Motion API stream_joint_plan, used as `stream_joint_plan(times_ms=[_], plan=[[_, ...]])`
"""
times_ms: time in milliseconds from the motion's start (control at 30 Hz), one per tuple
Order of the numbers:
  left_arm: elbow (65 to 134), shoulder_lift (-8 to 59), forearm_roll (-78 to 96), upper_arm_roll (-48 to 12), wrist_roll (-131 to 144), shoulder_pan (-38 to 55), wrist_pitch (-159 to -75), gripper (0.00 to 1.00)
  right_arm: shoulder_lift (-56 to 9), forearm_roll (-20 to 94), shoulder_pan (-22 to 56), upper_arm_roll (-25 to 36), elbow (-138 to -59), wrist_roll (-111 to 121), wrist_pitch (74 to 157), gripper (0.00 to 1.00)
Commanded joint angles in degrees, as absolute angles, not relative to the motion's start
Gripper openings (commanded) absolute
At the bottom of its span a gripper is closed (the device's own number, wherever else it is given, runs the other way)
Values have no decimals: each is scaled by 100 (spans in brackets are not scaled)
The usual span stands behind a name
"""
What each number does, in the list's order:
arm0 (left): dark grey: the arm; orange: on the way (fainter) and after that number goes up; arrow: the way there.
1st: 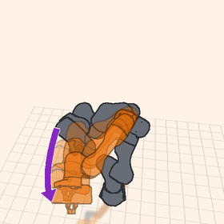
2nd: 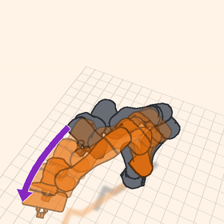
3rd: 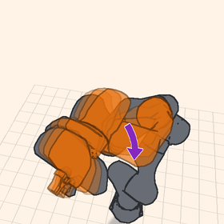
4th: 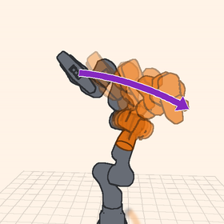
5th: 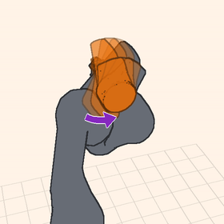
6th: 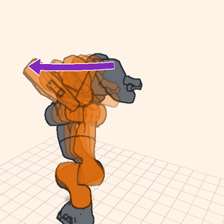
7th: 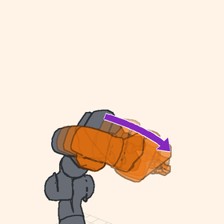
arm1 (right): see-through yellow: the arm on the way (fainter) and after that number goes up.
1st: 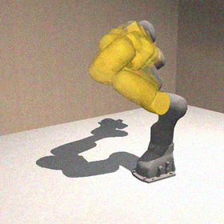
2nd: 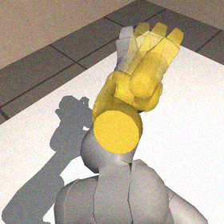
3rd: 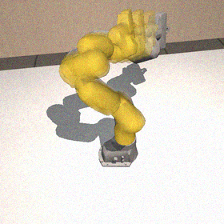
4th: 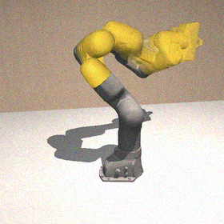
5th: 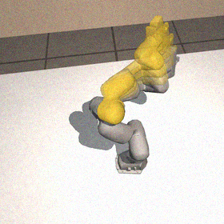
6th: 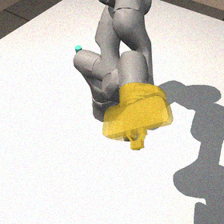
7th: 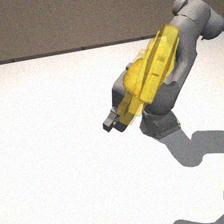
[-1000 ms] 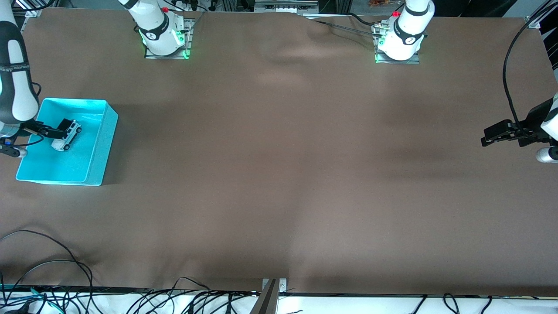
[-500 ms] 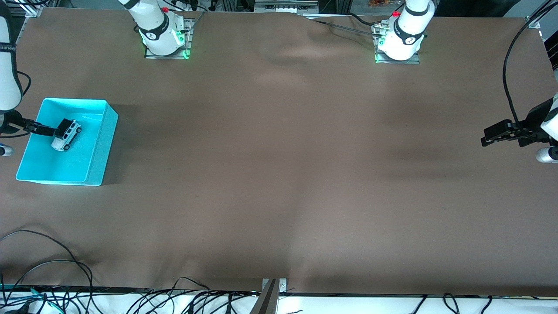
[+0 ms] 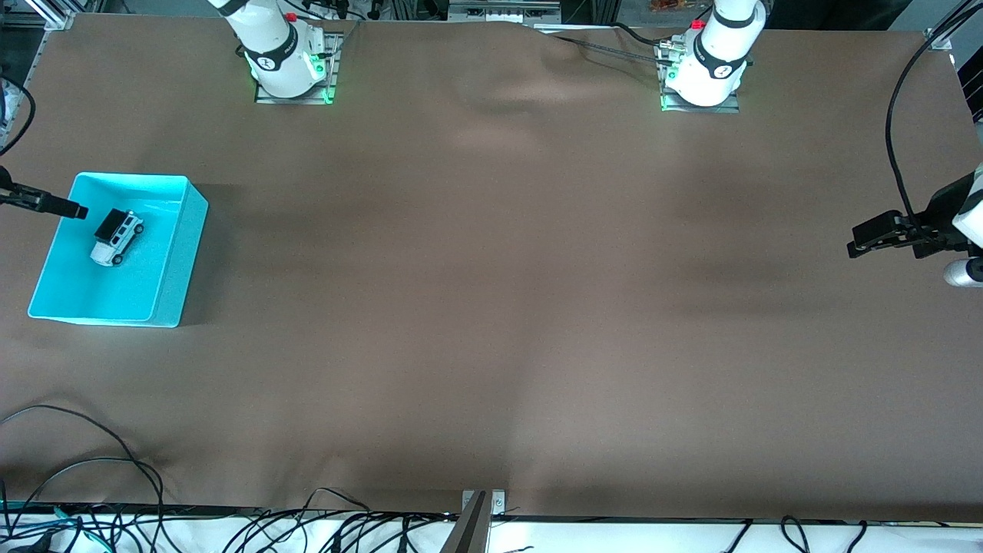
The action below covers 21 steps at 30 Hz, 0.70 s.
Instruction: Wind and store white jeep toy
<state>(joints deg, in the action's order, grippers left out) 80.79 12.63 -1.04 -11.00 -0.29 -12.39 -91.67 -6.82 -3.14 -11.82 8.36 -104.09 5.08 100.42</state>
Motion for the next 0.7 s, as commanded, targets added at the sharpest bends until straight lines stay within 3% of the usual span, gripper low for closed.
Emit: stream_joint_plan(times_ms=[0,667], plan=[[8086,1222,-105,-1107,44,-1222,-9105,100,-299,-334,-1020,809,-10398,466,9765,100],[8086,1222,-105,-1107,44,-1222,-9105,100,-79,343,-291,923,-9158,308,8104,100]])
